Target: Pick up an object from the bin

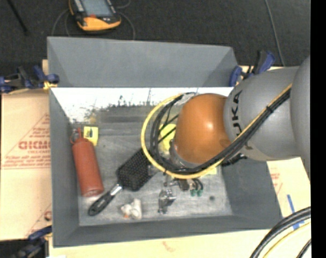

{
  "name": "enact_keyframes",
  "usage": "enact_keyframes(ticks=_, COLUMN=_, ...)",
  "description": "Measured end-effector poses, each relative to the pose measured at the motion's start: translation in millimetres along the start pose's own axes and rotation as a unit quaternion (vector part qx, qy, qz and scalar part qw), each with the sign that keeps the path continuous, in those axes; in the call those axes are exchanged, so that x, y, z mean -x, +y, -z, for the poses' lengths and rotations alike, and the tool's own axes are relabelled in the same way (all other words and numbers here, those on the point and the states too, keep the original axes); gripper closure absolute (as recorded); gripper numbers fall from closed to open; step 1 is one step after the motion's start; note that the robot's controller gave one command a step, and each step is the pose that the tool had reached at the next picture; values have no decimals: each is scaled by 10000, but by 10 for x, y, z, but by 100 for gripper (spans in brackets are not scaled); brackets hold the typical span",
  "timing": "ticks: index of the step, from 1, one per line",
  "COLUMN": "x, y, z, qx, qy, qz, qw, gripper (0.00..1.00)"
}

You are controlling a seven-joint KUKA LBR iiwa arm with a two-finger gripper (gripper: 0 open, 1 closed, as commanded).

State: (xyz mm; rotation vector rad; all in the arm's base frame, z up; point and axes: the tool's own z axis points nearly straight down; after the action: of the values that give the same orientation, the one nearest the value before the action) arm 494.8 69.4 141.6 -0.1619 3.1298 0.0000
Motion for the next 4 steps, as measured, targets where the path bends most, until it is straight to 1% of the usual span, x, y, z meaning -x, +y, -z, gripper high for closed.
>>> enact_keyframes(ticks=1, x=418, y=517, z=-70, qx=13, qy=6, qz=-387, qw=9992, gripper=0)
enact_keyframes(ticks=2, x=507, y=525, z=-50, qx=4, qy=18, qz=921, qw=9957, gripper=0)
enact_keyframes(ticks=3, x=695, y=440, z=-464, qx=10, qy=3, qz=1395, qw=9902, gripper=0)
enact_keyframes(ticks=4, x=872, y=294, z=-644, qx=63, qy=9, qz=1523, qw=9883, gripper=100)
